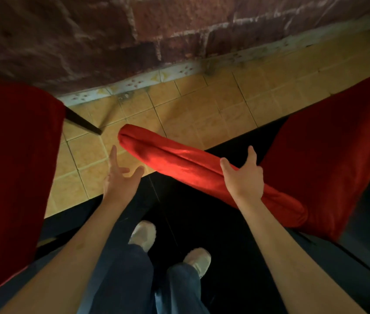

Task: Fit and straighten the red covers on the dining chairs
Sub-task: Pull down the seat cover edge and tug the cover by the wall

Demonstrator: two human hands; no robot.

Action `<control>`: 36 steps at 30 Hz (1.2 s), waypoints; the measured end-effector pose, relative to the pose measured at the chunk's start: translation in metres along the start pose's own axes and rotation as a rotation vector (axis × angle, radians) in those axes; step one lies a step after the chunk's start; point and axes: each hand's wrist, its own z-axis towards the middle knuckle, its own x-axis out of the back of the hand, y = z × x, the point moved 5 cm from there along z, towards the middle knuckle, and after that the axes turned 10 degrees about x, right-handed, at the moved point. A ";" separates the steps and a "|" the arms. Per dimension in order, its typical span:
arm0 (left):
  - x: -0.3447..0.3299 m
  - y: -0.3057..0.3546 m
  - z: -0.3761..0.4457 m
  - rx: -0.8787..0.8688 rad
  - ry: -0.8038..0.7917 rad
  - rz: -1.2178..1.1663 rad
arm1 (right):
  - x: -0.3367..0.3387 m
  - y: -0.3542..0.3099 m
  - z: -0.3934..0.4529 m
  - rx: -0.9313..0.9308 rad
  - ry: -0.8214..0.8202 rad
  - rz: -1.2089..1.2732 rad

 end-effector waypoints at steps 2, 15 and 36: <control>0.013 -0.004 0.006 -0.005 0.017 0.000 | -0.012 -0.024 0.001 0.100 -0.030 -0.043; 0.016 -0.022 0.102 -0.149 -0.069 -0.086 | -0.134 -0.083 0.015 0.388 -0.186 -0.399; -0.040 0.028 0.155 -0.765 -0.361 -0.374 | -0.162 -0.098 0.041 0.710 0.013 -0.658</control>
